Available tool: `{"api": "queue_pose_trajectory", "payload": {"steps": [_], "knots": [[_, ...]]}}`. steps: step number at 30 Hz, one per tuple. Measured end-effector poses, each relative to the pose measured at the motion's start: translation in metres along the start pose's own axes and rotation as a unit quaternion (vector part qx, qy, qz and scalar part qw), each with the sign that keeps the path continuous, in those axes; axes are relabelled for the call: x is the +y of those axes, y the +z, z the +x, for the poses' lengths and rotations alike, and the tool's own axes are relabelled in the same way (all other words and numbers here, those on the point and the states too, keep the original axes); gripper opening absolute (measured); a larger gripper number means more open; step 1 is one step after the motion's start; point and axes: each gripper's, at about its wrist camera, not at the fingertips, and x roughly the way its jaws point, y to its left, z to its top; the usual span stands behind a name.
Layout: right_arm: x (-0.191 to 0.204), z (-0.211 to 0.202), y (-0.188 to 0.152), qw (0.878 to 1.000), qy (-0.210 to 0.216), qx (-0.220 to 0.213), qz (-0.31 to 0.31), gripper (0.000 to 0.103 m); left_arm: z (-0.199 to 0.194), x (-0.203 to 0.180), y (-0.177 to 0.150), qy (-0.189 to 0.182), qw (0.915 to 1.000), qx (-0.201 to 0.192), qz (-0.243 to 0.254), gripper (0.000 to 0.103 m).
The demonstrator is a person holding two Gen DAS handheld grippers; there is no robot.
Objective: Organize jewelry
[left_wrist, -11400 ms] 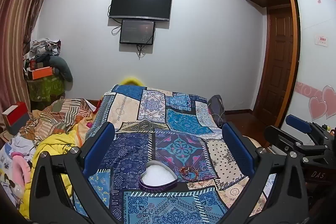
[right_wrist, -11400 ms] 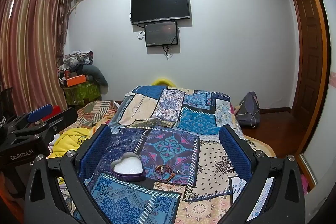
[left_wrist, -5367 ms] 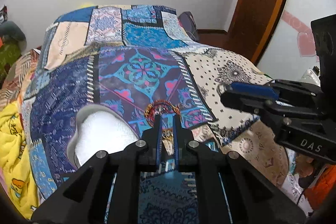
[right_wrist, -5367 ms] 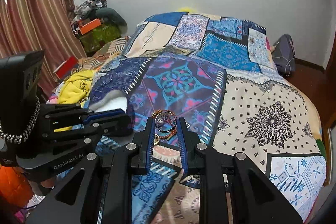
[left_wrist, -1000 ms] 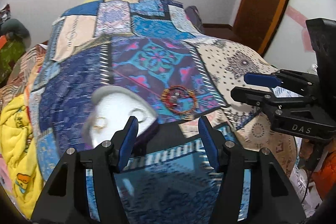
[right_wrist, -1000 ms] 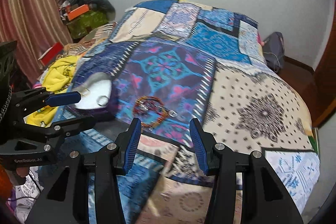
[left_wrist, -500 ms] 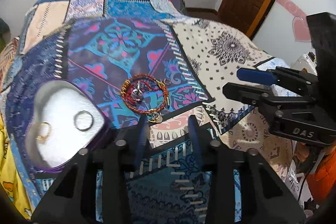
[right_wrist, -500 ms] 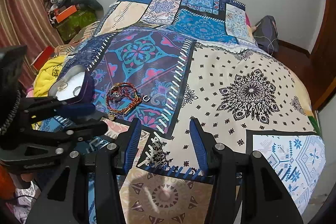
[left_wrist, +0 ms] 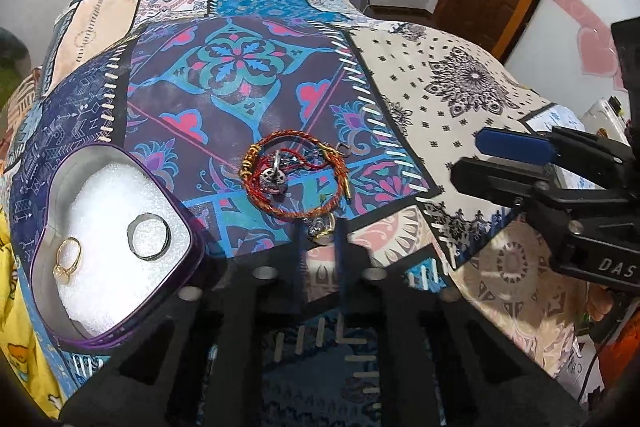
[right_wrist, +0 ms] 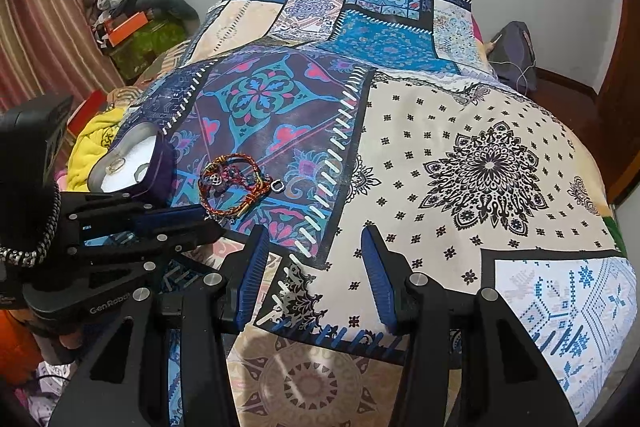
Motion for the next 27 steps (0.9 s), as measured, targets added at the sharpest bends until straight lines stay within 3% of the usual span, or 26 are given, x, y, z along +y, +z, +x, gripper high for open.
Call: {"api": "queue_pose_trajectory", "payload": {"steps": [11, 22, 27], "knots": [[0.012, -0.001, 0.003, 1.0, 0.007, -0.003, -0.01, 0.044, -0.034, -0.004, -0.009, -0.007, 0.9995, -0.019, 0.025, 0.007], [0.036, 0.01, 0.006, 0.999, 0.03, 0.013, -0.031, 0.044, -0.069, 0.022, -0.016, -0.009, 0.9988, -0.049, -0.001, 0.007], [0.055, 0.022, 0.004, 0.997, 0.045, 0.028, -0.056, 0.044, -0.068, 0.03, -0.023, -0.009, 0.9994, -0.033, 0.002, 0.007]]}}
